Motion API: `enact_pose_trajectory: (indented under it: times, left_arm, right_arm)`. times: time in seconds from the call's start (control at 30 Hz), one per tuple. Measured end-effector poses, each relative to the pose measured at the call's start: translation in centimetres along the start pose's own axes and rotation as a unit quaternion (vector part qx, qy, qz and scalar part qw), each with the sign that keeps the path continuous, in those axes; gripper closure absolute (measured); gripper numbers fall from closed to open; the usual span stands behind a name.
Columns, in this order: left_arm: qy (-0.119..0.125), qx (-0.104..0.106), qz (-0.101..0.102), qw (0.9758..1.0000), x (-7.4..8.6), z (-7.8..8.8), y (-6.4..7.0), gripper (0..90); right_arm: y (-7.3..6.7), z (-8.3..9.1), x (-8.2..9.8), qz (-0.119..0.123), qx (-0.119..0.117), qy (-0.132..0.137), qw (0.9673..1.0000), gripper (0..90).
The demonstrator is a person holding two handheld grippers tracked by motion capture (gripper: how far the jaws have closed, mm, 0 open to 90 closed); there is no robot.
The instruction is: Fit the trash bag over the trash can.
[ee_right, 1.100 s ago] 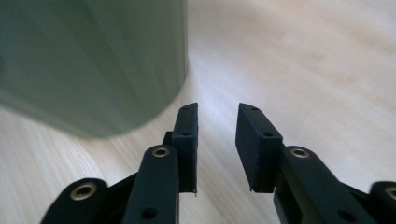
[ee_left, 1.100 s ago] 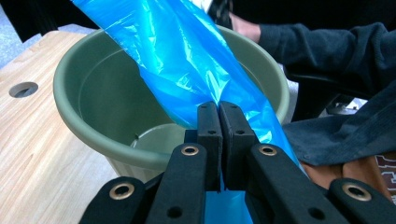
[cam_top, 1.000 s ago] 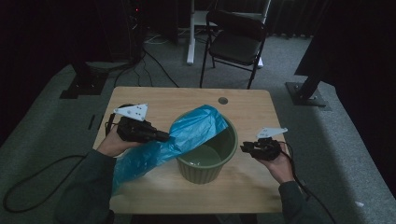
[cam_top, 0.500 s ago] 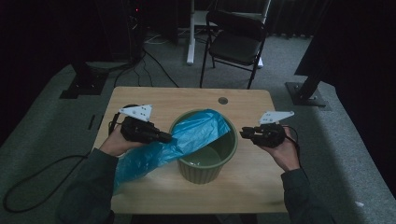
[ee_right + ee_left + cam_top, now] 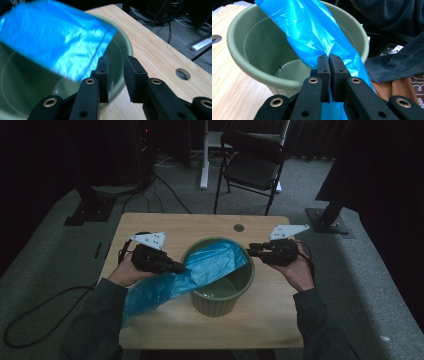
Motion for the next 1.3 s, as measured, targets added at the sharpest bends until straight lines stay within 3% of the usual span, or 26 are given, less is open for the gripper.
enact_pose_trajectory:
  times: [0.3,0.5,0.9,1.07,1.3]
  left_arm:
    - [-0.001,-0.003,-0.004,1.0,-1.0,-0.9,-0.1,86.1]
    - [0.002,-0.004,-0.011,0.9999,-2.0,-1.6,-0.2,85.8]
    - [0.003,-0.006,0.0,1.0,-2.2,-2.5,-0.7,85.0]
    - [-0.006,0.0,-0.001,1.0,-1.9,-2.5,-0.5,85.2]
    - [-0.007,0.008,0.004,0.9999,-1.2,-2.1,-0.4,85.2]
  right_arm:
    - [-0.5,-0.7,-1.3,0.007,-0.018,0.011,0.9997,74.8]
    - [-0.9,-2.1,-0.4,0.005,-0.028,-0.014,0.9995,76.2]
    - [-1.3,-4.2,1.0,0.006,-0.046,-0.051,0.9976,76.0]
    - [-1.1,-3.2,0.2,0.005,-0.041,-0.024,0.9989,75.5]
    - [-0.5,-2.2,-0.7,0.002,-0.023,-0.006,0.9997,77.3]
Point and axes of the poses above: each handheld gripper's, and its own axes: z roughly backward along the jaws, x roughly out of its underside, y roughly to its right, the point moved 5 cm from there along -z, roughly forward along the jaws, and after that the axes turned 8 degrees about -x, right-handed, at the moved point
